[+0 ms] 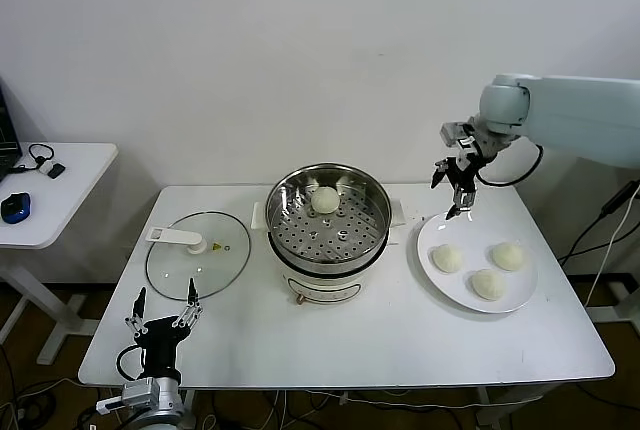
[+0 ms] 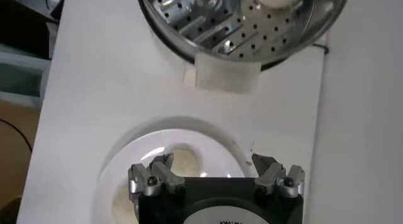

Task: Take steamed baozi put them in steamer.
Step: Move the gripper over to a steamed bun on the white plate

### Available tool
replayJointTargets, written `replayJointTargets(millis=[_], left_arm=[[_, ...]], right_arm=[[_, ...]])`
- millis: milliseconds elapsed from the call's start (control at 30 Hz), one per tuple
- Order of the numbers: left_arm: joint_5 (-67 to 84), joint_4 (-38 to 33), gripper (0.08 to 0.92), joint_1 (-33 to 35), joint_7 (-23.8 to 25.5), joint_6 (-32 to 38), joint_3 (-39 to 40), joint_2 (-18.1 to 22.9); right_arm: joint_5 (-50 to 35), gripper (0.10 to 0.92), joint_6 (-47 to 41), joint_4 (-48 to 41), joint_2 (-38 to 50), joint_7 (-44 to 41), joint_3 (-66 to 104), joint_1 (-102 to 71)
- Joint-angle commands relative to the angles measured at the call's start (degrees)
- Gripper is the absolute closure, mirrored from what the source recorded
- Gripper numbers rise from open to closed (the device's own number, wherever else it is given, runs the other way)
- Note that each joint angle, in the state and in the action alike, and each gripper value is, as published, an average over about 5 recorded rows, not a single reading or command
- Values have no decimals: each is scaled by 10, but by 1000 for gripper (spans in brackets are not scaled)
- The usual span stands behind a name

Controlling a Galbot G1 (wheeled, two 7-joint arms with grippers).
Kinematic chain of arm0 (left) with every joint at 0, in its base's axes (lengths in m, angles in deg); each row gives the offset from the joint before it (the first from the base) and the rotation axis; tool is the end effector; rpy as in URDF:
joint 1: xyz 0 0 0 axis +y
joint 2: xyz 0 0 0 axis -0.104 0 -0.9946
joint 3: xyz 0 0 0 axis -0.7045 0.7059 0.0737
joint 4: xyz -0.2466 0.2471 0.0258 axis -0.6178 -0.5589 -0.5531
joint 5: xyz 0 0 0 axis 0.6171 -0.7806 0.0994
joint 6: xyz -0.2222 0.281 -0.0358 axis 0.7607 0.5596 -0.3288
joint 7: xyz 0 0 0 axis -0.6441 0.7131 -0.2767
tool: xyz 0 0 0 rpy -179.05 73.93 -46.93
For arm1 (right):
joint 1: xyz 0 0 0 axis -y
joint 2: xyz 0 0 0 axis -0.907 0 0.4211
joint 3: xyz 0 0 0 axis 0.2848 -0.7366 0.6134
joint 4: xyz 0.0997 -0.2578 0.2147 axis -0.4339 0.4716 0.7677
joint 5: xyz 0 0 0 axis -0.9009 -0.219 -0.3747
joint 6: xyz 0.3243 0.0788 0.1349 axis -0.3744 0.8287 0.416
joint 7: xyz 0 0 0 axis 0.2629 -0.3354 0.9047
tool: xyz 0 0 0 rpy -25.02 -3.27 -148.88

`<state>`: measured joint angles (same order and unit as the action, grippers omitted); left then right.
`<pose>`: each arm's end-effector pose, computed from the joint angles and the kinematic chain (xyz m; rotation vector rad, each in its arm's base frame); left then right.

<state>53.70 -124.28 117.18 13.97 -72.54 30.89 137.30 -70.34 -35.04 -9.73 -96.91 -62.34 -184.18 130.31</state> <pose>0.1594 0.0325 -0.3604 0.3618 -3.0440 -0.0357 0.5902 -0.1343 -0.0823 1.2868 -1.3183 1.2866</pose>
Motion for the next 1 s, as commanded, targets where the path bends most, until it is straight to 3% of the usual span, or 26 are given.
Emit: replayJointTargets(millis=[33, 1000], left_arm=[[-2, 5, 177, 0, 0, 0, -4, 4], [-3, 8, 177, 1, -2, 4, -13, 6]], right_arm=[[58, 203, -37, -46, 23, -6, 67, -109], [157, 203, -12, -131, 9, 5, 182, -246]])
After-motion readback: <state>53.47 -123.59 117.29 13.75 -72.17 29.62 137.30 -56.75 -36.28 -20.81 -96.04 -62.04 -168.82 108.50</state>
